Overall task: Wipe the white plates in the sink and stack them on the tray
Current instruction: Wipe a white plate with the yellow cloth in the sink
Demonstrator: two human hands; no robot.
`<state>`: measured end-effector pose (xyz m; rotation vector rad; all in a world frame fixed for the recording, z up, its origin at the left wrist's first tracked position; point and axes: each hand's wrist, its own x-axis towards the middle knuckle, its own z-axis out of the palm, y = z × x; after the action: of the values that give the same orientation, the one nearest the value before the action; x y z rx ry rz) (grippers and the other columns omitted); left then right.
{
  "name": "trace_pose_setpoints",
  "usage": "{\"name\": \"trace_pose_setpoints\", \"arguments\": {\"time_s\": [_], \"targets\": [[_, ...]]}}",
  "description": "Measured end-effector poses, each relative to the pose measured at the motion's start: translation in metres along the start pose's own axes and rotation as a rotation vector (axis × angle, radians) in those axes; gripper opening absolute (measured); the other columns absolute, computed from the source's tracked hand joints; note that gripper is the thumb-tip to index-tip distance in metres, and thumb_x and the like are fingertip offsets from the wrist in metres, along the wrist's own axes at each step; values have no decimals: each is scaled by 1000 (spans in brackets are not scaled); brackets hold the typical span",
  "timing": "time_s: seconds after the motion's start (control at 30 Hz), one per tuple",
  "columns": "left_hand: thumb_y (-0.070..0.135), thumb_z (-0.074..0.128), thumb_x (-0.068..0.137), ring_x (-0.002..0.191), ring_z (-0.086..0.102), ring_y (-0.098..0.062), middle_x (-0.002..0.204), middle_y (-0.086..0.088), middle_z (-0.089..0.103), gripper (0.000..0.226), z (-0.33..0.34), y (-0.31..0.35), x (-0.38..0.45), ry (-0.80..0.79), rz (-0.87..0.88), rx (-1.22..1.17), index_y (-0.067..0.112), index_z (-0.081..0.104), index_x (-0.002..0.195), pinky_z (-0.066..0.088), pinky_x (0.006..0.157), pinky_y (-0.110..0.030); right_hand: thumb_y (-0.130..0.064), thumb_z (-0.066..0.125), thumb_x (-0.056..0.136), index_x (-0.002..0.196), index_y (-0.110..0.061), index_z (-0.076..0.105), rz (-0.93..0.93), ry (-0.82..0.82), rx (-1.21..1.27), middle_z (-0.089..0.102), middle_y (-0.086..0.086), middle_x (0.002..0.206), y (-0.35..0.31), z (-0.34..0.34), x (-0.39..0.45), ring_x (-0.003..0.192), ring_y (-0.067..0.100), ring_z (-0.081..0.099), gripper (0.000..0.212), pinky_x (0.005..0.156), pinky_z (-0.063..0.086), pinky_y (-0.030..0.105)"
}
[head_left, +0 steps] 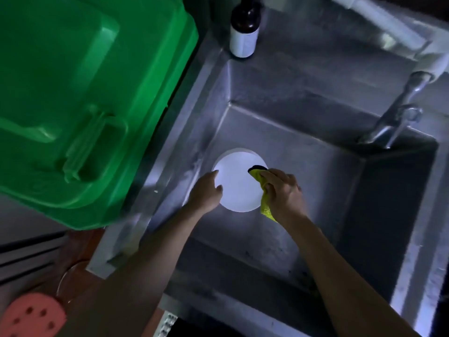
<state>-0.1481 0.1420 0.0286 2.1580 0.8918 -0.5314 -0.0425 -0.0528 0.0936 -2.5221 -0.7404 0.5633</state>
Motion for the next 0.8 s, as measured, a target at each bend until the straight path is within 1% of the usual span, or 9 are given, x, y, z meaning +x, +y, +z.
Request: {"name": "trace_pose_setpoints", "arguments": {"time_s": [0.07, 0.17, 0.27, 0.37, 0.47, 0.5, 0.57, 0.63, 0.8], "targets": [[21, 52, 99, 139, 48, -27, 153, -9, 49, 56, 7, -8, 11, 0, -54, -66, 14, 39, 154, 41, 112, -39, -13, 47, 95, 133, -40, 63, -24, -45, -12, 60, -6, 137, 0, 11, 12, 113, 34, 52, 49, 95, 49, 48], [16, 52, 96, 122, 60, -26, 137, -7, 63, 49, 20, -20, 22, 20, -111, -151, 17, 50, 145, 51, 95, -32, -14, 52, 93, 134, -39, 62, -64, -99, -43, 59, -6, 139, 4, 28, 28, 116, 35, 51, 49, 96, 48, 51], [14, 54, 94, 116, 63, -26, 131, -7, 67, 47, 33, -28, 30, 26, -143, -215, 15, 53, 141, 53, 96, -37, -11, 58, 91, 131, -42, 63, -80, -100, -89, 61, -11, 134, 8, 44, 38, 110, 33, 53, 50, 90, 50, 47], [15, 55, 94, 109, 66, -25, 125, -6, 69, 41, 43, -30, 35, 68, -180, -299, 14, 57, 134, 57, 89, -36, -8, 61, 88, 128, -42, 64, -84, -86, -101, 62, -13, 132, 13, 56, 45, 108, 33, 54, 52, 87, 51, 45], [15, 55, 92, 105, 67, -26, 109, -1, 71, 33, 50, -32, 36, 148, -223, -343, 16, 62, 124, 54, 72, -17, -6, 67, 83, 126, -43, 64, -90, -66, -117, 62, -13, 130, 18, 63, 46, 106, 32, 55, 57, 84, 52, 45], [16, 55, 93, 107, 67, -28, 110, -4, 71, 33, 52, -31, 36, 163, -238, -352, 13, 62, 125, 53, 73, -16, -5, 68, 82, 126, -42, 64, -92, -68, -125, 62, -13, 130, 19, 64, 46, 106, 32, 55, 58, 84, 53, 45], [17, 54, 94, 118, 63, -30, 127, -13, 68, 40, 55, -28, 36, 174, -258, -368, 9, 58, 133, 51, 90, -27, -5, 68, 83, 127, -42, 64, -86, -79, -129, 62, -11, 131, 20, 65, 47, 108, 32, 55, 57, 85, 53, 46], [15, 54, 94, 124, 61, -26, 138, -9, 63, 47, 56, -24, 32, 199, -257, -407, 13, 55, 141, 46, 99, -28, -4, 67, 83, 127, -41, 64, -78, -85, -131, 62, -11, 131, 20, 65, 47, 108, 33, 55, 57, 85, 53, 46], [11, 56, 90, 111, 68, -18, 125, -3, 72, 37, 51, -21, 33, 256, -326, -543, 16, 67, 125, 55, 94, -30, -6, 60, 84, 128, -44, 60, -64, -96, -130, 60, -13, 131, 19, 66, 47, 107, 30, 53, 58, 84, 51, 44]]}}
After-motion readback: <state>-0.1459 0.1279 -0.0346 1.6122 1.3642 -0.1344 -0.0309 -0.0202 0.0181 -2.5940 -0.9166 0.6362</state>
